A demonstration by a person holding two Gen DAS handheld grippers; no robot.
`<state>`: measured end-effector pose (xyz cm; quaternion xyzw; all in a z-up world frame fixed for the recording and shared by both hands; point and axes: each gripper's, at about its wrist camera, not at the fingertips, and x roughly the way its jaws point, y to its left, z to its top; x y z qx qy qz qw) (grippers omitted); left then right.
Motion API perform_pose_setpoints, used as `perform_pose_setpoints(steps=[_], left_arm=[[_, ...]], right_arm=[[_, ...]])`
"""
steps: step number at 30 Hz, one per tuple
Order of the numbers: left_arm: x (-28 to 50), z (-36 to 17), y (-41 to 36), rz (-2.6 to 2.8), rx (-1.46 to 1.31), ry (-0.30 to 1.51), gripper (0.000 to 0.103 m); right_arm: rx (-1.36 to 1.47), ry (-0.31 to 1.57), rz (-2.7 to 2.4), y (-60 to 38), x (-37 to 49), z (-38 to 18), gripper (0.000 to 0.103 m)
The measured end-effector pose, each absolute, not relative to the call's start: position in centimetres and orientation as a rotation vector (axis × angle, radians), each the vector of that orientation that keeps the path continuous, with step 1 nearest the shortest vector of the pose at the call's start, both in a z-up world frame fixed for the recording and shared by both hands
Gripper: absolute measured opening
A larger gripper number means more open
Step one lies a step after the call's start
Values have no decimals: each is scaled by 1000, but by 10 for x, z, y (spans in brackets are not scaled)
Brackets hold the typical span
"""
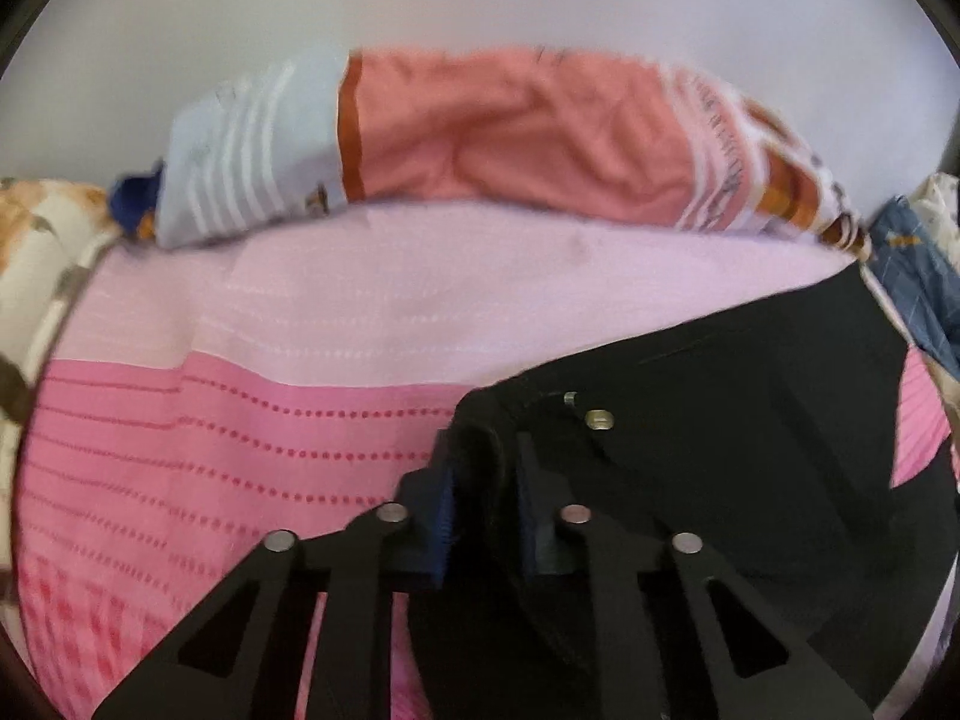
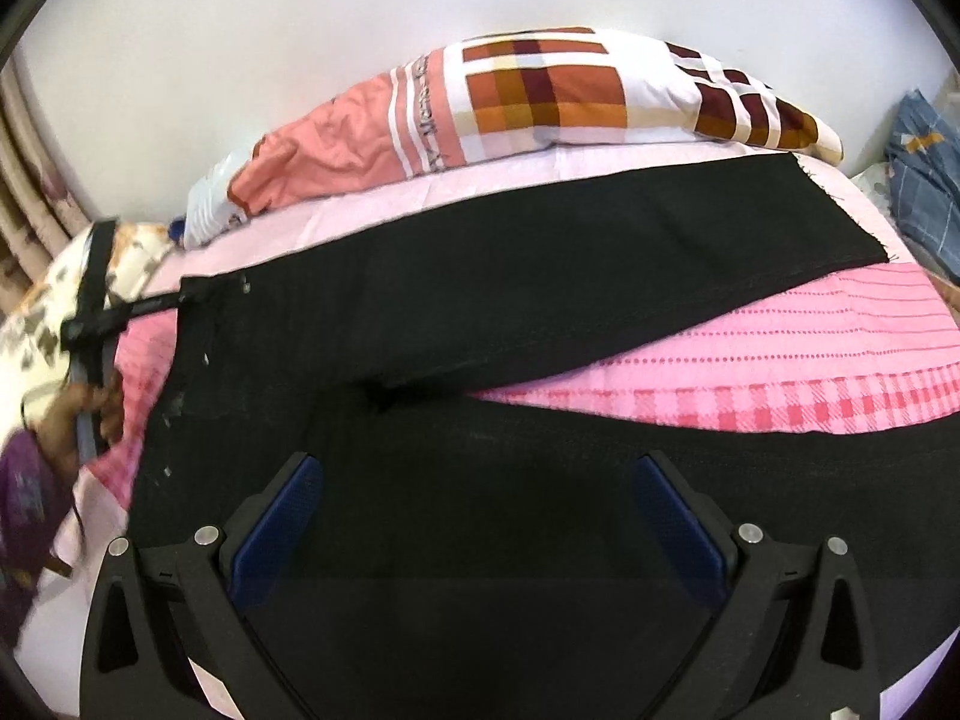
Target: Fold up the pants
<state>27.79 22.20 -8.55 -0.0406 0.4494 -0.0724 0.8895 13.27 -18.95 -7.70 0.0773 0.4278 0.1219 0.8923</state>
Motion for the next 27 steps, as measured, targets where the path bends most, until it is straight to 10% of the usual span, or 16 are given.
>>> perform_pose_setpoints(steps=[19,21,25,27], left_arm=[[87,-38,145,-250,-317,769,17],[84,-42,145,-250,-351,780,17],[84,-45,145,-243,-384,795,17],[86,-44,145,-241,-379,802,17]], right_arm=[[902,1049,450,-243,316,-102,100],[927,1087,400,-245,337,-116,92],[922,1180,365,-241,363,-144,13],[916,1175,361,-239,364,-148,9]])
